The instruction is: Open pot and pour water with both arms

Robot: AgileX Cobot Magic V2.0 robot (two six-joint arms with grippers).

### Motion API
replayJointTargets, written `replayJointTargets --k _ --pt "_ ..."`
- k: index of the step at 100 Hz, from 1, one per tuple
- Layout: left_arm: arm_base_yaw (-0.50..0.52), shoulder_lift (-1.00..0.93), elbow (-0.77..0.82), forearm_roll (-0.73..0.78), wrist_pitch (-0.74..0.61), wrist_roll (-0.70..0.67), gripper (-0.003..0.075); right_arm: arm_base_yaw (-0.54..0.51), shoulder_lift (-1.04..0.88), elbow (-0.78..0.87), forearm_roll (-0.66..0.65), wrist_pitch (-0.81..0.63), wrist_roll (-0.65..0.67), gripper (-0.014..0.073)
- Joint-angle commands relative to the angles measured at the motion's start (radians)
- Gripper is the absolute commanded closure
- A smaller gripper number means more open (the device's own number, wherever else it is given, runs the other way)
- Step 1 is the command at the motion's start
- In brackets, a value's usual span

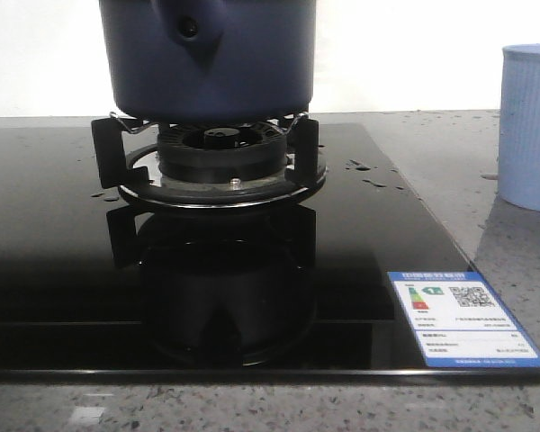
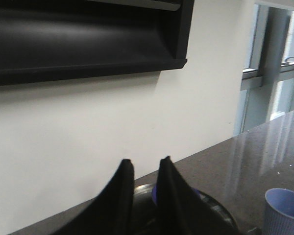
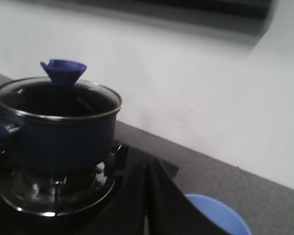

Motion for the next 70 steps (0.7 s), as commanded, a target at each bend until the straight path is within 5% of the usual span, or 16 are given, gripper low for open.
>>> replayJointTargets --k 1,15,37,70 --pt "-0.020 -0.097 0.084 -0.023 -0.068 -0.015 0.0739 0.025 0.000 -0.026 -0.088 0.011 0.137 0.0667" --pt "-0.085 -0.224 0.284 0.020 -0.213 -0.013 0.0739 0.055 0.000 -0.026 -0.180 -0.012 0.289 0.0667" --pt "-0.089 -0.514 0.546 0.002 -0.371 -0.013 0.0739 0.073 -0.059 -0.026 -0.253 -0.010 0.307 0.0665" --pt "-0.088 -0.682 0.655 0.002 -0.423 -0.013 0.0739 0.080 -0.110 -0.026 -0.258 -0.017 0.307 0.0666"
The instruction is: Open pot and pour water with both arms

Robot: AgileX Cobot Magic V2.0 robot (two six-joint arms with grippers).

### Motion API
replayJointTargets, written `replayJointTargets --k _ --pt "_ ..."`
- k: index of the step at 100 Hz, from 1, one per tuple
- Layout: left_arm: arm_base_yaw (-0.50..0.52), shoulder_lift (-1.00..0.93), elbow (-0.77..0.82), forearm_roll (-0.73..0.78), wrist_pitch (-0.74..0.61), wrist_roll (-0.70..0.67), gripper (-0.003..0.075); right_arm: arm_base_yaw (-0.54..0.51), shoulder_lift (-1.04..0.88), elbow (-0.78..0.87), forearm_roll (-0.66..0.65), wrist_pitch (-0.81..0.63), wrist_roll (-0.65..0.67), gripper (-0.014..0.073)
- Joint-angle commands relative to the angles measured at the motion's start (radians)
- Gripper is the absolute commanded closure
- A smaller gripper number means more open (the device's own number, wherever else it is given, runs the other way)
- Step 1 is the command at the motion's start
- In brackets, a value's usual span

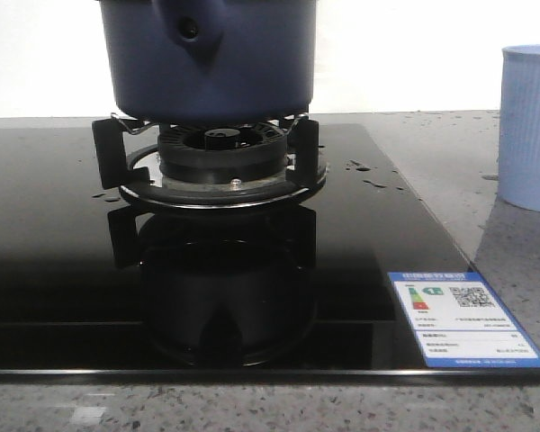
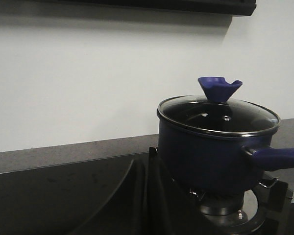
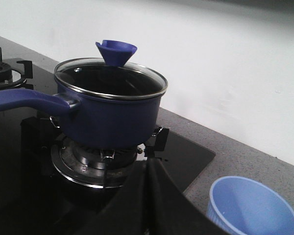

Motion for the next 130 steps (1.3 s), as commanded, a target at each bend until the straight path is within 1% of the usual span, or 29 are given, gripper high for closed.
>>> replayJointTargets --k 1,59,70,76,78,82,83,84,85,86,87,88,89,90,91,92,95,99,102,106,109,113,116,125,130 --pt "-0.006 0.000 -0.020 -0.041 -0.014 -0.009 0.0739 0.000 0.006 -0.026 0.032 0.026 0.003 0.0666" --pt "-0.006 0.000 -0.020 -0.041 -0.015 -0.009 0.0739 0.000 0.006 -0.026 0.032 0.026 0.003 0.0668" --pt "-0.005 0.000 -0.020 0.010 -0.060 0.003 0.0739 0.000 0.006 -0.026 0.032 0.026 0.003 0.0668" --pt "-0.005 0.000 -0.020 0.129 -0.065 -0.022 0.0739 0.000 0.006 -0.026 0.032 0.026 0.003 0.0668" --pt "-0.005 0.000 -0.020 0.194 -0.067 -0.054 0.0739 0.000 0.006 -0.026 0.032 0.026 0.003 0.0668" --pt "-0.005 0.000 -0.020 0.319 -0.075 -0.168 0.0739 0.000 0.006 -0.026 0.032 0.026 0.003 0.0668" --pt "-0.005 0.000 -0.020 0.376 -0.080 -0.194 0.0739 0.000 0.006 -0.026 0.032 0.026 0.003 0.0668" --pt "-0.005 0.000 -0.020 0.407 -0.080 -0.250 0.0739 0.000 0.006 -0.026 0.032 0.026 0.003 0.0668" --pt "-0.005 0.000 -0.020 0.472 -0.083 -0.280 0.0739 0.000 0.006 -0.026 0.032 0.026 0.003 0.0668" --pt "-0.005 0.000 -0.020 0.506 -0.086 -0.344 0.0739 0.000 0.006 -0.026 0.032 0.026 0.003 0.0668" --pt "-0.005 0.000 -0.020 0.574 -0.086 -0.377 0.0739 0.000 0.006 -0.026 0.032 0.026 0.003 0.0668" --pt "-0.005 0.000 -0.020 0.608 -0.088 -0.445 0.0739 0.000 0.006 -0.026 0.032 0.026 0.003 0.0668" --pt "-0.005 0.000 -0.020 0.643 -0.088 -0.479 0.0739 0.000 0.006 -0.026 0.032 0.026 0.003 0.0668" --pt "-0.005 0.000 -0.020 0.711 -0.091 -0.513 0.0739 0.000 0.006 -0.026 0.032 0.026 0.003 0.0668" --pt "-0.005 0.000 -0.020 0.744 -0.091 -0.581 0.0739 0.000 0.006 -0.026 0.032 0.026 0.003 0.0668" --pt "-0.006 0.000 -0.020 0.810 -0.091 -0.614 0.0739 0.000 0.006 -0.026 0.032 0.026 0.003 0.0668" --pt "-0.007 0.000 -0.019 0.935 -0.091 -0.772 0.0739 0.000 0.006 -0.026 0.032 0.026 0.003 0.0668" --pt "-0.009 0.000 -0.018 1.096 -0.091 -0.906 0.0739 0.000 0.006 -0.026 0.032 0.026 0.003 0.0668" --pt "-0.012 0.000 -0.011 1.183 -0.096 -1.016 0.0739 0.000 0.006 -0.026 0.032 0.026 0.003 0.0668" --pt "-0.016 0.000 -0.002 1.289 -0.112 -1.101 0.0739 0.000 0.006 -0.026 0.032 0.026 0.003 0.0668" --pt "-0.018 0.000 0.013 1.341 -0.143 -1.170 0.0739 0.000 0.006 -0.026 0.032 0.026 0.003 0.0668" --pt "-0.018 -0.006 0.035 1.391 -0.194 -1.220 0.0739 0.000 0.006 -0.026 0.032 0.026 0.003 0.0668" --pt "-0.018 -0.012 0.068 1.412 -0.266 -1.252 0.0739 0.000 0.006 -0.026 0.032 0.026 0.003 0.0668" --pt "-0.018 -0.049 0.162 1.419 -0.463 -1.276 0.0739 0.000 0.006 -0.026 0.032 0.026 0.003 0.0668" --pt "-0.018 -0.079 0.216 1.419 -0.508 -1.282 0.0739 0.000 0.006 -0.026 0.032 0.026 0.003 0.0668"
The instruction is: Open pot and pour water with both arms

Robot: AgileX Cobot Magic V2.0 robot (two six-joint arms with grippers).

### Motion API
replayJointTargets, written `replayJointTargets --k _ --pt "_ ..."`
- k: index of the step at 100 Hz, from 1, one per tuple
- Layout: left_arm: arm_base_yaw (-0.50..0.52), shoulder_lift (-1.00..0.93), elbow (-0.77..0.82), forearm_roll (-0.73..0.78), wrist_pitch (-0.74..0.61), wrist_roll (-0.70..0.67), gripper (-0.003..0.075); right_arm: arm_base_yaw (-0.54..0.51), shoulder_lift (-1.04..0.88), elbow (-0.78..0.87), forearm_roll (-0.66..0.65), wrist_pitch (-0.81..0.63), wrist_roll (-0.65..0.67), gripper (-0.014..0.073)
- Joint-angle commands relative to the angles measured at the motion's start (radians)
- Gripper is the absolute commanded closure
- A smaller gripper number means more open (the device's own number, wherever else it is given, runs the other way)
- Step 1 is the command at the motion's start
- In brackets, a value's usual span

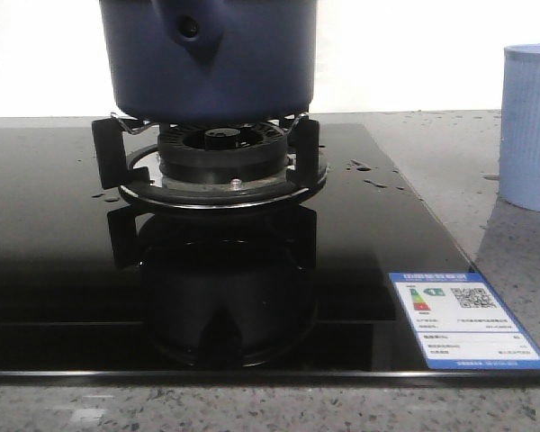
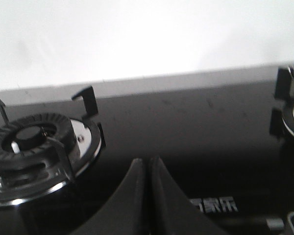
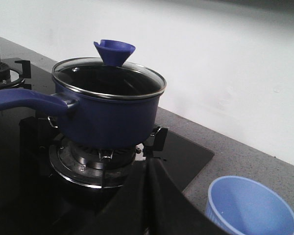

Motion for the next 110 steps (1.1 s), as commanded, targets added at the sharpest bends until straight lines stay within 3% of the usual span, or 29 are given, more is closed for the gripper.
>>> replayJointTargets --k 1,20,42,110 --pt "-0.011 -0.034 0.052 0.025 -0.207 -0.051 0.0739 0.000 0.006 -0.026 0.032 0.026 0.003 0.0668" --pt "-0.009 -0.157 0.171 0.022 -0.134 -0.102 0.0739 0.000 0.006 -0.026 0.032 0.026 0.003 0.0668" --pt "-0.009 -0.250 0.203 0.015 0.191 -0.126 0.0739 0.000 0.006 -0.026 0.032 0.026 0.003 0.0668" --pt "-0.009 -0.264 0.203 -0.022 0.194 -0.126 0.0739 0.000 0.006 -0.026 0.032 0.026 0.003 0.0668"
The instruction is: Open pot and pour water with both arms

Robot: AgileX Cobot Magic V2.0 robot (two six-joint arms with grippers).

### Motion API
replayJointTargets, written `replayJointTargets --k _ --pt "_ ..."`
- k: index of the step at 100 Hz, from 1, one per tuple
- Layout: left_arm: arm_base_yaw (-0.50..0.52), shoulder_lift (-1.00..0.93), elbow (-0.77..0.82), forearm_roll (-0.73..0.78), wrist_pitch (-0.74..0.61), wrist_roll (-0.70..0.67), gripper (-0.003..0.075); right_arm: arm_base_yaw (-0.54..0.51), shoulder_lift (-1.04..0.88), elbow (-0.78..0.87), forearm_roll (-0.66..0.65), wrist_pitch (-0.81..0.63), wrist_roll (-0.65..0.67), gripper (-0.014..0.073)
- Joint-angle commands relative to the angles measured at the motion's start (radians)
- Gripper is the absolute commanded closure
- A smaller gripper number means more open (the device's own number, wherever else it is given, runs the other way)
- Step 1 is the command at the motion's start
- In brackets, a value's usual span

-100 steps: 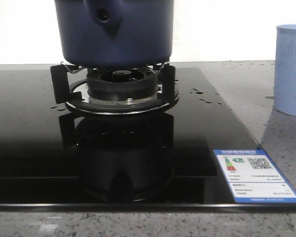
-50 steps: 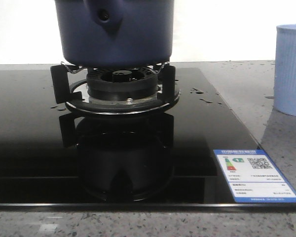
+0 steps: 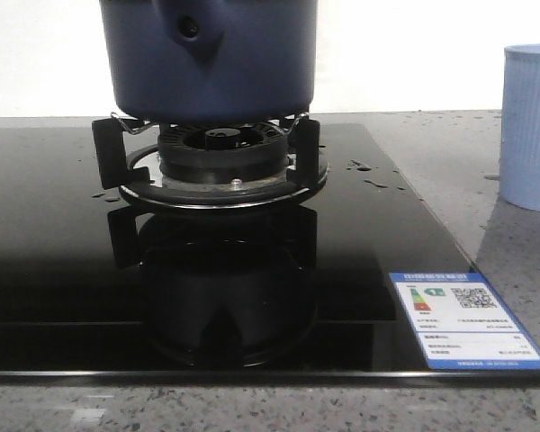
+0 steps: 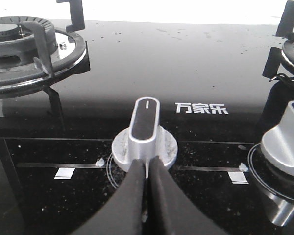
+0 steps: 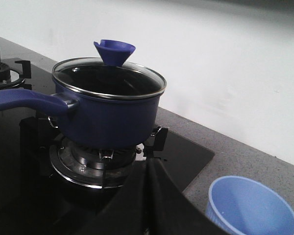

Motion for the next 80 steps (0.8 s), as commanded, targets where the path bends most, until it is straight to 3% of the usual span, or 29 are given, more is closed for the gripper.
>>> replayJointTargets --k 1,26,54,61,75,80 --pt "-0.009 -0.026 0.034 -0.017 -0.042 -0.012 0.0739 0.000 0.006 -0.026 0.034 0.026 0.001 0.0668" --pt "-0.009 -0.026 0.034 -0.017 -0.042 -0.012 0.0739 0.039 0.000 -0.024 0.028 0.047 0.001 0.0668" --pt "-0.009 -0.026 0.034 -0.017 -0.042 -0.012 0.0739 0.048 0.000 -0.003 0.018 0.274 -0.030 0.0668" --pt "-0.009 -0.026 0.034 -0.017 -0.042 -0.012 0.0739 0.049 -0.002 0.008 0.164 0.350 -0.182 0.0668" --pt "-0.009 -0.026 0.034 -0.017 -0.042 -0.012 0.0739 0.053 -0.021 0.043 0.739 0.479 -0.786 0.0668" --pt "-0.009 -0.026 0.034 -0.017 -0.042 -0.012 0.0739 0.061 -0.032 0.054 0.883 0.519 -0.909 0.0668"
